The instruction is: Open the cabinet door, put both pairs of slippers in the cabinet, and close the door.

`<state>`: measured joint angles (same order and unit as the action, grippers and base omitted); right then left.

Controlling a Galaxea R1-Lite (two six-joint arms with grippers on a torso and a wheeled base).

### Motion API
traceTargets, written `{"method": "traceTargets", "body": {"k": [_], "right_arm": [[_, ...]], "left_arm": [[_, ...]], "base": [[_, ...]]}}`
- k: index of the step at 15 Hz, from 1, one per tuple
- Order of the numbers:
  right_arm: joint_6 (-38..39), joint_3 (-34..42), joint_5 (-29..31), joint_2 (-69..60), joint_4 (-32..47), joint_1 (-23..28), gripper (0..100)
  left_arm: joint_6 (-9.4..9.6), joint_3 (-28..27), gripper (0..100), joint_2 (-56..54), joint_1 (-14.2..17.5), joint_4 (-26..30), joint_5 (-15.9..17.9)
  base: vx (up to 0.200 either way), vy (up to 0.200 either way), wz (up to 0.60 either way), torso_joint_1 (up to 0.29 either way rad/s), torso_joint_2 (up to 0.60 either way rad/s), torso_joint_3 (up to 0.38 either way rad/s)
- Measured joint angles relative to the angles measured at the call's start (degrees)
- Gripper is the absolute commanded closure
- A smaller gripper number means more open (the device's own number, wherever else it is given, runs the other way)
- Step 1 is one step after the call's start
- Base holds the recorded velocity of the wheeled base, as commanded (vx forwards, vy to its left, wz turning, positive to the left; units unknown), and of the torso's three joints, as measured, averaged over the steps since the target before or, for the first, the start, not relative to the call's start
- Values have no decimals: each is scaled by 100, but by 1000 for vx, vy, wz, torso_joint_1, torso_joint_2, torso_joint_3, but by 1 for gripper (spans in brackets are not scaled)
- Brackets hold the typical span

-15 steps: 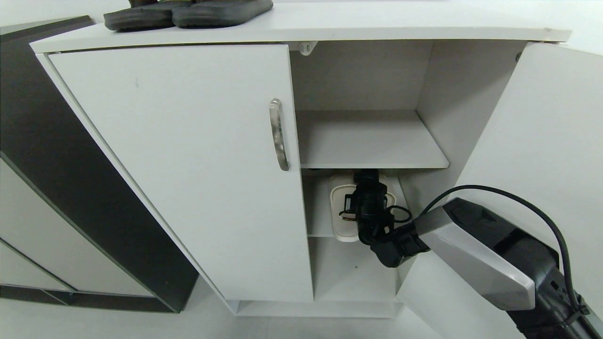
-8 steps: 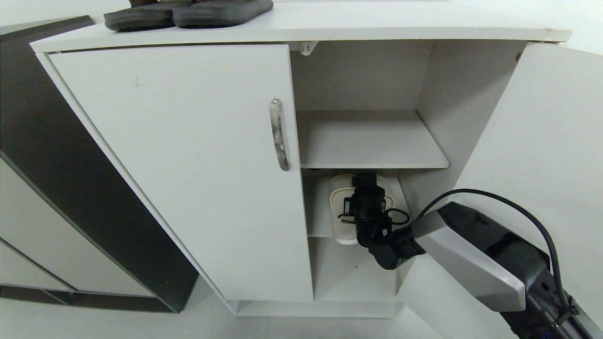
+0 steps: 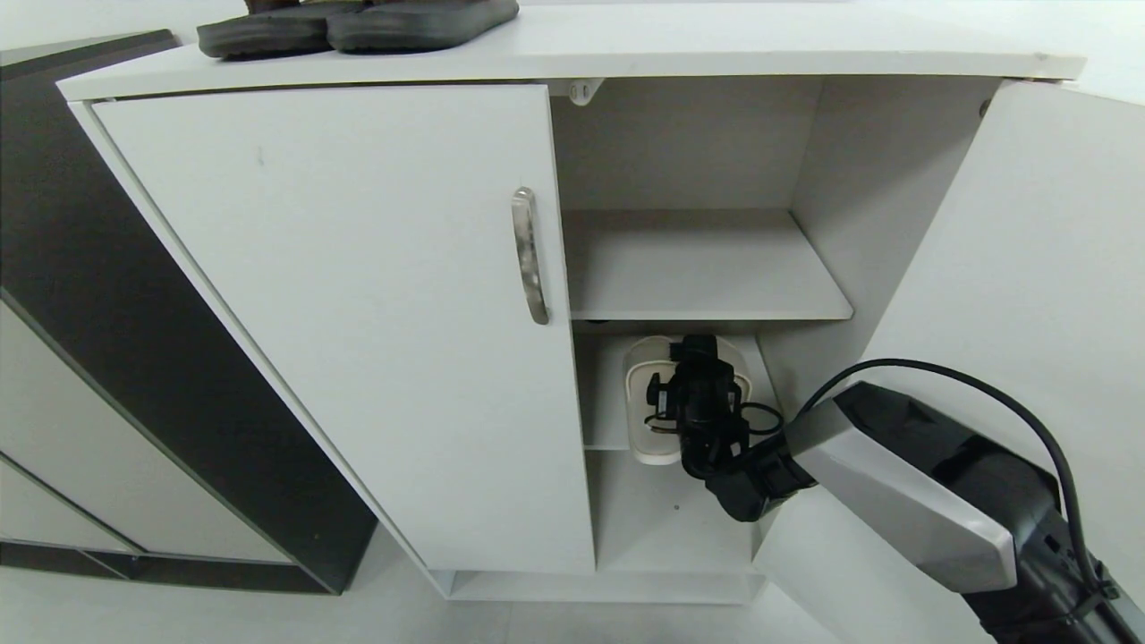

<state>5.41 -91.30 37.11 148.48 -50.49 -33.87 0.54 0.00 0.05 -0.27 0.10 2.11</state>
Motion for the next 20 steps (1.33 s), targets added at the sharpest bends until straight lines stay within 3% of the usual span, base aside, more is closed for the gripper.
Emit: {"method": "traceTargets", "body": {"k": [5,9,11,20], "right_arm": [[0,1921,28,-951,-909,-340,0],[-5,4148,46,-1836,-2160,-708,0],[-24,4786,41,-2108,-2699,-824,0],[-85,4970,30,-2269,-2726,-869,0]], "left_arm": [[-10,0,100,0,0,0,7],[0,0,100,0,0,0,7],[-7,0,100,0,0,0,10],[-2,0,100,0,5,-2,18]], "base": [[0,0,0,0,0,0],[0,0,0,0,0,0],[0,0,0,0,0,0],[-178,0,0,3,1,3]]}}
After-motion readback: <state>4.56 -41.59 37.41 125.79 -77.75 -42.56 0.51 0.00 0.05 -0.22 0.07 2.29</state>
